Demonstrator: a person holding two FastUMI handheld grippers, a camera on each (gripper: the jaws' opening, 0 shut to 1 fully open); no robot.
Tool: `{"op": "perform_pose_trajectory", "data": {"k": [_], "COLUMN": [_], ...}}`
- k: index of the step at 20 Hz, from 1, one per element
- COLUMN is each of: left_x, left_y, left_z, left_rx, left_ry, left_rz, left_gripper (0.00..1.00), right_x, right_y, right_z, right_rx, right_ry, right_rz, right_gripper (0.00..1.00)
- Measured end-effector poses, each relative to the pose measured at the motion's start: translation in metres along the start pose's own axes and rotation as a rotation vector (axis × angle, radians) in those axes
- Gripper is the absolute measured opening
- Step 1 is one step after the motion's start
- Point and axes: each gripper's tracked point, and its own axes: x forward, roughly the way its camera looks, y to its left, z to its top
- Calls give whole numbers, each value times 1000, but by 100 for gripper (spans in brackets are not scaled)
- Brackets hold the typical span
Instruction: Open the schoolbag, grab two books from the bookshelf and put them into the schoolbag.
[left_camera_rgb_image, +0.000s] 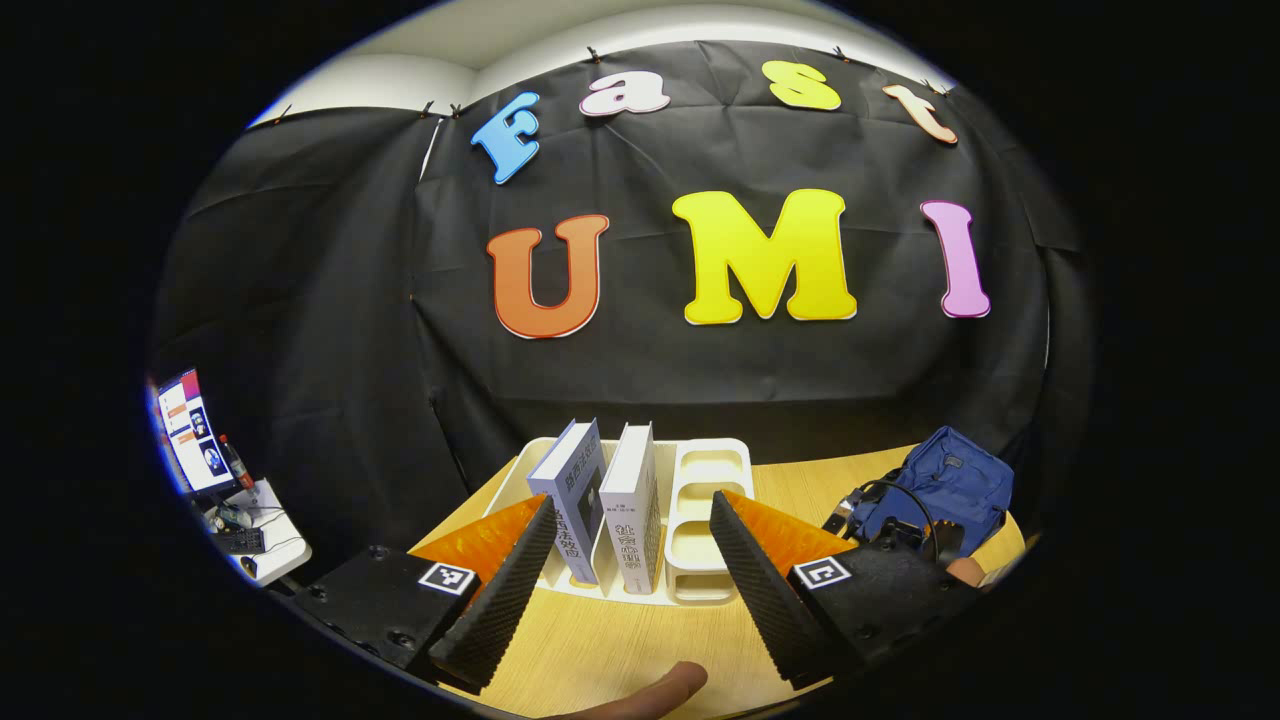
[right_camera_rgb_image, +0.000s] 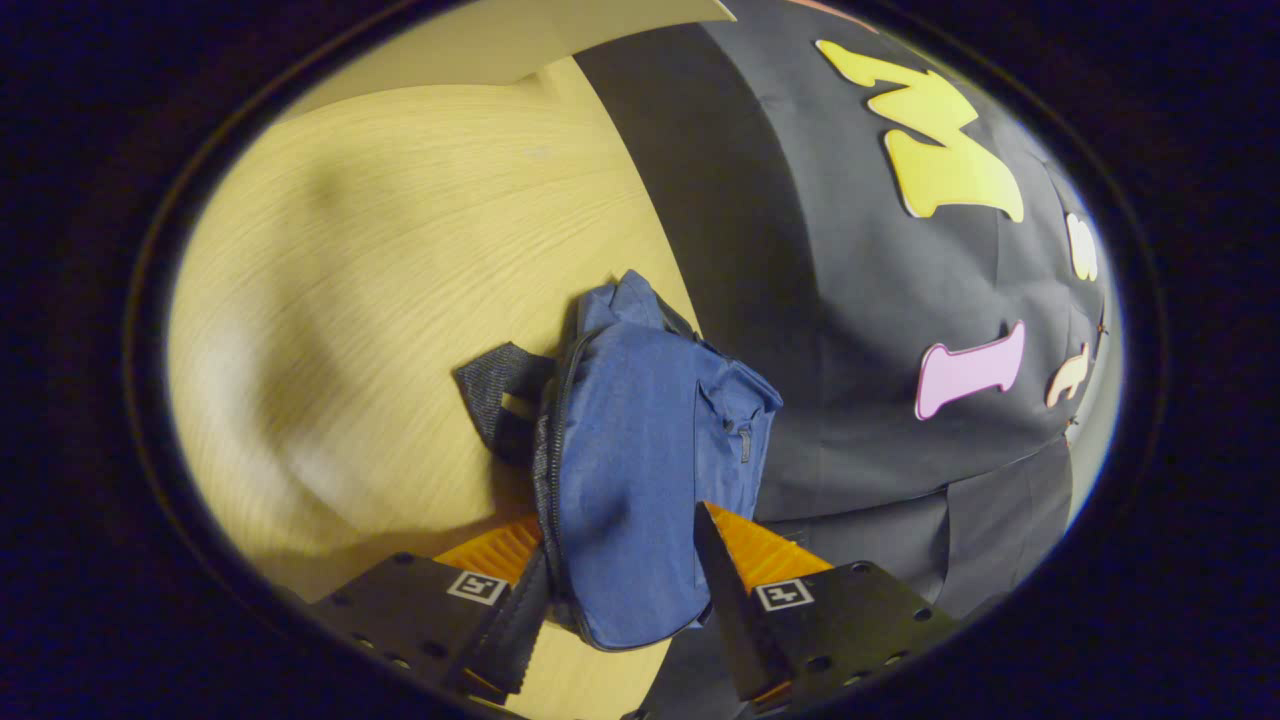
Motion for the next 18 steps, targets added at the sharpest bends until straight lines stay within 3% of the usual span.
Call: {"op": "perform_pose_trajectory", "data": {"k": [1,3,4,9,14,18], "left_x": [1,0,1,0,6,20], "left_y": [1,3,4,11,23,44], "left_z": [-1,-4,-6,-4,-8,-8], "left_rx": [2,-3,-8,6,-28,-27], "left_ry": [0,9,16,7,8,9], "left_rz": [-2,-2,-1,3,-26,-29], "left_gripper": [99,99,99,99,99,100], "right_x": [3,6,8,2,-21,-27], "right_y": [6,12,16,12,-39,-91], "right_z": [3,3,4,3,7,12], "right_rx": [11,-4,-17,52,141,272], "right_ry": [-3,-19,-20,-27,-52,-29], "right_rz": [43,90,115,212,266,338], "right_gripper": [77,26,9,1,0,5]}}
